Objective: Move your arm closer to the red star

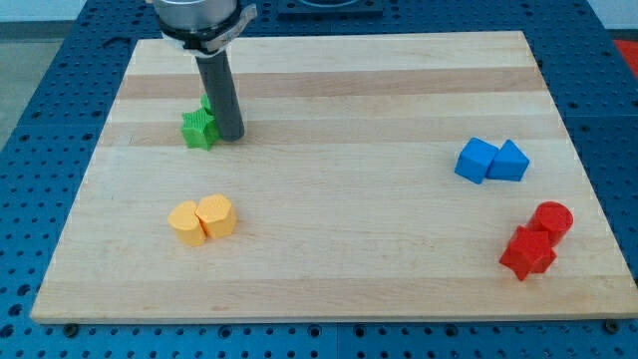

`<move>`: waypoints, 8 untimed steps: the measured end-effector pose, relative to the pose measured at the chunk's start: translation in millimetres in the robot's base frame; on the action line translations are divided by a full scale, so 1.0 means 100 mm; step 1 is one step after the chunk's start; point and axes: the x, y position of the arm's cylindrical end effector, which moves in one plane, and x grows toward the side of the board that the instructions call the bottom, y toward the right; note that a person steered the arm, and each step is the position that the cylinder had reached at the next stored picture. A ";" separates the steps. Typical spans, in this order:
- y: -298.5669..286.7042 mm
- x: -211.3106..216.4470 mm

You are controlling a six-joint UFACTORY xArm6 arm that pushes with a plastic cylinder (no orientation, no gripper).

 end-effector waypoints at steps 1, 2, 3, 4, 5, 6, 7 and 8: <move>0.34 0.50; 0.99 1.14; 1.26 1.35; 1.52 1.94; 1.85 2.15; 2.47 2.18; 2.72 2.18; 3.22 2.18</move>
